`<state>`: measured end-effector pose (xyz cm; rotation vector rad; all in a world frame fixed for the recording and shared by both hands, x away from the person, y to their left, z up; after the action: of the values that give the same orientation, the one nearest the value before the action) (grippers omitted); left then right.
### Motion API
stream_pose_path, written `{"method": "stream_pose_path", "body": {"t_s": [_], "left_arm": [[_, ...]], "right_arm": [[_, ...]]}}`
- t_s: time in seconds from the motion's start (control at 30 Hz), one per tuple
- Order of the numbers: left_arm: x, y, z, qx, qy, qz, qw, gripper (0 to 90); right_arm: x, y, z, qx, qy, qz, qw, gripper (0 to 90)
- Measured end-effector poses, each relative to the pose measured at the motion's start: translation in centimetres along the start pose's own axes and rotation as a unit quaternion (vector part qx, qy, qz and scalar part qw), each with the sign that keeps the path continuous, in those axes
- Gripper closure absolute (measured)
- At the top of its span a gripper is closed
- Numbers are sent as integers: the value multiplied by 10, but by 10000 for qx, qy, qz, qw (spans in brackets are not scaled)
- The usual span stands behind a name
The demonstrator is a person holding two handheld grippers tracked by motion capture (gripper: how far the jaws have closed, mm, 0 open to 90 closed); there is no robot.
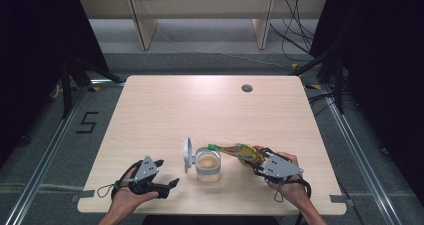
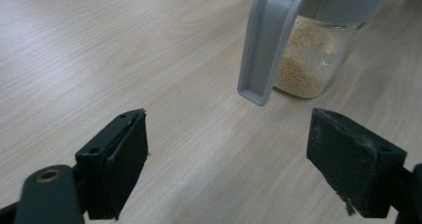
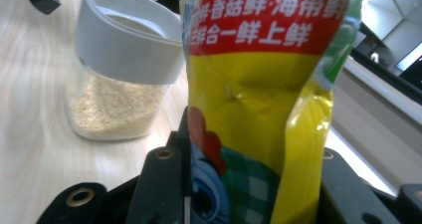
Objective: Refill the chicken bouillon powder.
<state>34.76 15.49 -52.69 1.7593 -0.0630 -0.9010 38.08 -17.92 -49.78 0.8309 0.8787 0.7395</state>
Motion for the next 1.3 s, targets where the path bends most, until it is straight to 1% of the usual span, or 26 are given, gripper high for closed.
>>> {"method": "stream_pose_path", "body": {"t_s": [0.03, 0.07, 0.1, 0.2, 0.23, 0.27, 0.3, 0.33, 0.37, 0.4, 0.47, 0.5, 0.6, 0.63, 0.67, 0.7, 0.8, 0.83, 0.87, 0.93, 1.0, 1.1, 1.13, 1.17, 1.23, 1.3], "left_arm": [[1, 0, -1, 92, 62, -2, 9999, 161], [-1, -1, -1, 89, -53, -62, 9999, 161], [0, 0, 2, -42, -45, 12, 10000, 161], [0, 0, 0, 83, -22, 15, 10000, 161], [-1, 0, 1, -39, -43, 20, 10000, 161], [-2, 0, -1, 148, -33, -16, 9999, 161], [-1, 0, -1, 83, -4, 24, 10000, 161], [-1, 0, 1, -87, -22, 27, 10000, 161], [-1, 0, -1, 32, -32, 19, 10000, 161], [-1, 0, -2, 57, -29, 38, 10000, 161], [-1, 0, -1, 65, -18, 51, 10000, 161], [-1, 0, 0, -84, -21, 32, 10000, 161], [-2, 1, -1, 65, -19, 56, 10000, 161], [-1, 1, 0, -10, -35, 64, 10000, 160], [-1, 0, 0, -77, -39, 9, 10000, 160], [-1, 0, 1, -73, -14, 16, 10000, 161], [-1, 0, -1, 72, -7, 22, 10000, 160], [-1, 0, -1, 90, 0, 40, 10000, 161], [-1, 0, 0, -69, 5, 19, 10000, 161], [-1, 0, 1, -76, -4, 17, 10000, 160], [-1, 0, 1, -94, 20, 24, 10000, 161], [-2, 0, -2, 147, 13, 0, 9999, 161], [-1, 1, -1, 91, 9, 47, 9999, 161], [-1, 0, 1, -96, 0, 33, 9999, 160], [-1, 0, -1, 32, 34, 63, 10000, 161], [-1, 0, 0, -75, -1, 12, 10000, 161]], "right_arm": [[2, -1, 2, 51, -14, 2, 10000, 665], [5, -3, 4, 67, 14, 12, 10000, 665], [7, -5, 5, 188, 33, 39, 9998, 666], [10, -9, 11, 318, 7, 108, 9994, 666], [10, -10, 14, 415, -28, 181, 9990, 666], [10, -11, 17, 521, -73, 210, 9984, 667], [10, -13, 18, 500, -19, 156, 9986, 666], [11, -15, 18, 528, -82, 81, 9985, 666], [12, -17, 18, 504, -73, 21, 9987, 671], [12, -18, 19, 516, -97, 89, 9986, 672], [10, -18, 19, 650, -80, 2, 9979, 671], [9, -19, 20, 639, -60, 17, 9979, 671], [7, -21, 22, 650, -123, 53, 9978, 671], [5, -21, 21, 671, -36, 11, 9977, 671], [4, -21, 22, 722, -140, 36, 9973, 671], [3, -22, 23, 655, -132, -13, 9978, 671], [-1, -23, 21, 824, -197, -46, 9964, 670], [-2, -23, 21, 798, -207, -38, 9966, 670], [-3, -24, 21, 846, -197, -16, 9962, 670], [-5, -25, 21, 953, -343, 11, 9949, 669], [-8, -27, 22, 1092, -333, -25, 9935, 666], [-10, -28, 23, 1302, -287, 61, 9910, 664], [-11, -29, 23, 1317, -285, 46, 9909, 664], [-11, -29, 23, 1326, -278, 30, 9908, 663], [-11, -29, 23, 1396, -307, 102, 9897, 659], [-11, -30, 25, 1446, -359, 55, 9888, 639]]}}
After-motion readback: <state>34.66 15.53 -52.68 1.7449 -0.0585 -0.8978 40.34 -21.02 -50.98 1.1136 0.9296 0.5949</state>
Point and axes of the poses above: each handheld gripper's, and its own axes: x roughly forward along the jaws, y roughly out of its top, z roughly to its right, the point moved 5 cm from there along x, roughly forward along the jaws, and after that the axes turned 11 degrees about y, right-handed, at the moved point
